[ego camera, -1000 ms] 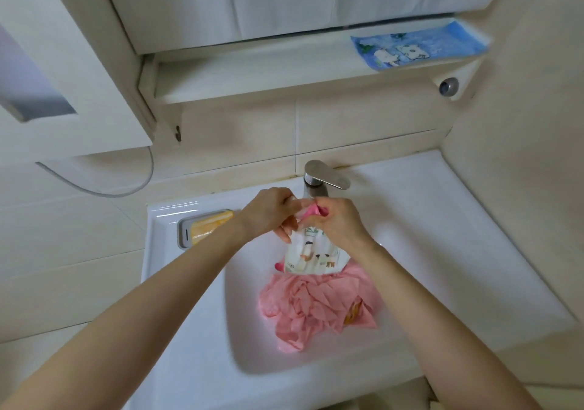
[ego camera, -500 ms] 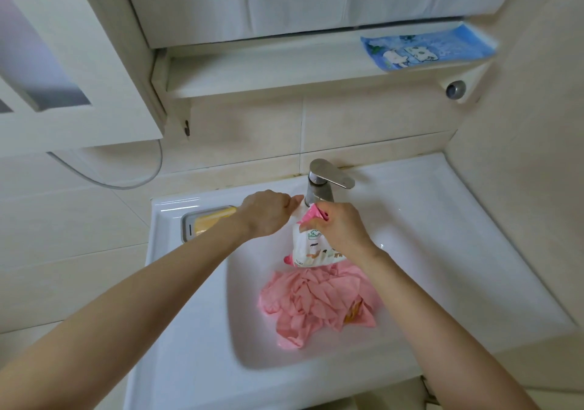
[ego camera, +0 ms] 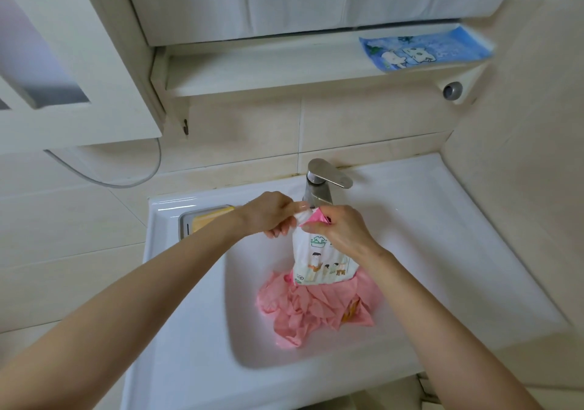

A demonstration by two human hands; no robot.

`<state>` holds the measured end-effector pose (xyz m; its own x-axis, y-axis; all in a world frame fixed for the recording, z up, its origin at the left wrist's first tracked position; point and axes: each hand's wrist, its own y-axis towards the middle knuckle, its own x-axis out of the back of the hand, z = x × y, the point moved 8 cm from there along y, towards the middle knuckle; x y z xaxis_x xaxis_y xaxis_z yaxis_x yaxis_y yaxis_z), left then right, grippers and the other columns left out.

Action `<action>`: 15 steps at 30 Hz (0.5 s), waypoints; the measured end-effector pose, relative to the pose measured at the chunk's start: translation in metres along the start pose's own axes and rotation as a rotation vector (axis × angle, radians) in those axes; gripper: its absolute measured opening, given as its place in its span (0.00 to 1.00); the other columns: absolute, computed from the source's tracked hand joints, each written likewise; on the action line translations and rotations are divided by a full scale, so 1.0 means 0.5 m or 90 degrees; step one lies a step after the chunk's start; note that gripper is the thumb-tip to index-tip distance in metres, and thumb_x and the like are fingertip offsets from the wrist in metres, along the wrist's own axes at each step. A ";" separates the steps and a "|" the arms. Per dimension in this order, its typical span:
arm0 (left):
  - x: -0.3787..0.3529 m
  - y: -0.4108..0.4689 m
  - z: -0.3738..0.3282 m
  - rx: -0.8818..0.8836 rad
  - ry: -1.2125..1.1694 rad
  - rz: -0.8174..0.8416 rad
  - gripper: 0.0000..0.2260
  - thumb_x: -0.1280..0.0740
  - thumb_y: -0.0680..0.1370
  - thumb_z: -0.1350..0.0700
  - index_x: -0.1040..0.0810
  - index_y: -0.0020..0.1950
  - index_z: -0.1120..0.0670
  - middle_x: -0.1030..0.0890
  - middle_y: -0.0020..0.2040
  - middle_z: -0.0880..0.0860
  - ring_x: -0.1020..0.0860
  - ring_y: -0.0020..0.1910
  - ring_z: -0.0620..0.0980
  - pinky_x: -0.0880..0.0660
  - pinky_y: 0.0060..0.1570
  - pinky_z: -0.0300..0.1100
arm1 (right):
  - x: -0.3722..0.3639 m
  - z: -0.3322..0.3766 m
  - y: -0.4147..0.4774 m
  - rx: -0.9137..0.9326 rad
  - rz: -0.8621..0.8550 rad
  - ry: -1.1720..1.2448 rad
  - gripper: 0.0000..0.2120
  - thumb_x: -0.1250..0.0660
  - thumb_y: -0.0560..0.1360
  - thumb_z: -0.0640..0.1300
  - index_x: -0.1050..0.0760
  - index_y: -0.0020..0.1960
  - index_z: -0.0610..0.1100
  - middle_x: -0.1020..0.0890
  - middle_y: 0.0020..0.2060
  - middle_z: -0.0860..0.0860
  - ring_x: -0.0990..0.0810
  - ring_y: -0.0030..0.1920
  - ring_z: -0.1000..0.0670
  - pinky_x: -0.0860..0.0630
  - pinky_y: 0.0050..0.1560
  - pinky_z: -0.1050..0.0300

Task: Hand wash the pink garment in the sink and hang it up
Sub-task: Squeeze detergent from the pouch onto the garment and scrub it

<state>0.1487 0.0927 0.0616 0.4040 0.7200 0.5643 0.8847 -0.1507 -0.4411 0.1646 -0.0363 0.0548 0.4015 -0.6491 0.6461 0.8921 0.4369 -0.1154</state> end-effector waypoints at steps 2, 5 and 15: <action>-0.003 0.000 -0.012 -0.051 0.037 -0.015 0.14 0.39 0.81 0.52 0.26 0.43 0.62 0.24 0.33 0.51 0.28 0.28 0.46 0.30 0.28 0.33 | -0.002 -0.003 0.002 -0.002 -0.001 0.003 0.18 0.28 0.72 0.48 0.34 0.29 0.55 0.31 0.27 0.56 0.32 0.31 0.54 0.36 0.37 0.55; 0.001 -0.003 -0.025 -0.133 0.050 -0.052 0.05 0.37 0.79 0.62 0.25 0.50 0.64 0.25 0.36 0.52 0.26 0.31 0.48 0.23 0.33 0.41 | -0.003 -0.015 0.009 -0.009 0.000 0.009 0.17 0.27 0.72 0.48 0.33 0.29 0.52 0.31 0.27 0.55 0.31 0.32 0.53 0.35 0.38 0.54; 0.014 0.005 -0.019 -0.121 0.028 -0.053 0.10 0.36 0.80 0.57 0.27 0.47 0.65 0.23 0.31 0.54 0.24 0.29 0.52 0.22 0.37 0.46 | -0.022 -0.019 0.037 -0.006 0.029 0.043 0.19 0.26 0.71 0.47 0.32 0.26 0.54 0.32 0.25 0.56 0.33 0.31 0.55 0.38 0.36 0.56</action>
<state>0.1557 0.0910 0.0709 0.3338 0.7055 0.6253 0.9417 -0.2201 -0.2543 0.1786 -0.0268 0.0384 0.4540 -0.6696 0.5878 0.8746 0.4609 -0.1506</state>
